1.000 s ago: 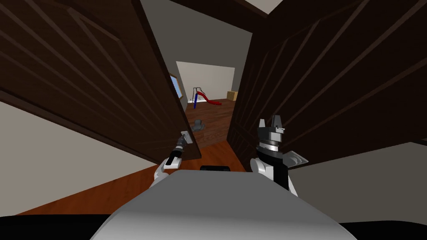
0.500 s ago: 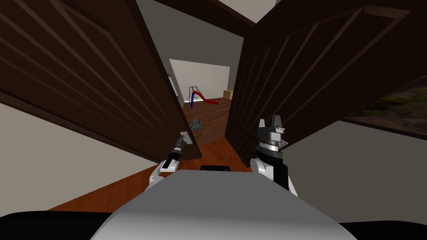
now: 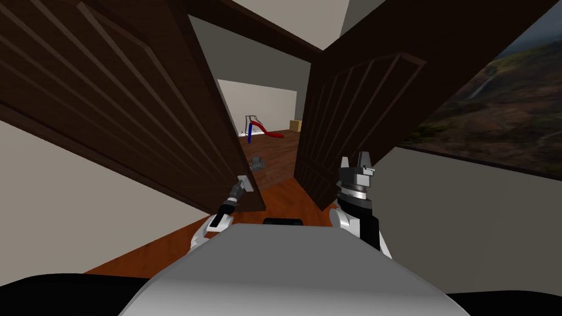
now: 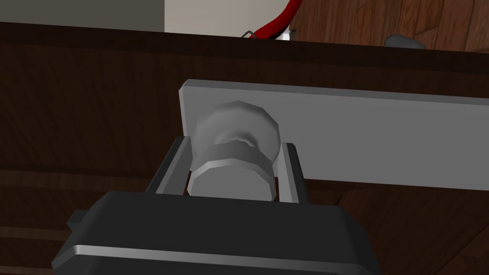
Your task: Pull the door open
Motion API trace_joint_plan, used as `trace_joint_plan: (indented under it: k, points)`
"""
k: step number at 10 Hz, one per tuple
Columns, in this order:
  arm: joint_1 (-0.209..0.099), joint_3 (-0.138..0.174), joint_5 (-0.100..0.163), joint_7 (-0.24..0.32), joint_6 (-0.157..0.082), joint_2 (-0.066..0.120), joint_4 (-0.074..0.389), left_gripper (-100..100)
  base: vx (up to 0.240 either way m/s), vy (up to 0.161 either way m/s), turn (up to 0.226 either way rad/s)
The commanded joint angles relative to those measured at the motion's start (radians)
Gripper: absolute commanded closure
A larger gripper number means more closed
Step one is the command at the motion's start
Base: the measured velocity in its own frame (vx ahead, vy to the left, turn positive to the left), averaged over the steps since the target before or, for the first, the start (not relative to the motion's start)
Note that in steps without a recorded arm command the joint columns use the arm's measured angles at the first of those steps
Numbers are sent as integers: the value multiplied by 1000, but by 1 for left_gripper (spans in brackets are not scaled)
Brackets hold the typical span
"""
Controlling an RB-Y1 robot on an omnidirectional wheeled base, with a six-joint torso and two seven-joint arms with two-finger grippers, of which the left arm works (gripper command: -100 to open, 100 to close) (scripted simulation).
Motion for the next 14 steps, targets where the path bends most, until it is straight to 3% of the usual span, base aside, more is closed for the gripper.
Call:
trace_joint_plan:
  k: [1, 3, 7, 8, 9, 10, 14]
  points:
    - [13, -7, 1, 15, -22, 21, -2, 100, -264, 74, -171]
    - [37, -18, 3, 36, -52, 52, -8, 100, -223, 59, -149]
    - [68, -32, 5, 64, -91, 93, -15, 100, -203, 69, -101]
    - [64, -33, 4, 58, -81, 84, -18, 100, -100, 24, -27]
    - [77, -41, 3, 72, -106, 102, -12, 100, -183, 49, -134]
    - [80, -43, 4, 75, -112, 107, -11, 100, -228, 99, -164]
    - [109, -57, 4, 110, -176, 158, 1, 100, -222, 97, -153]
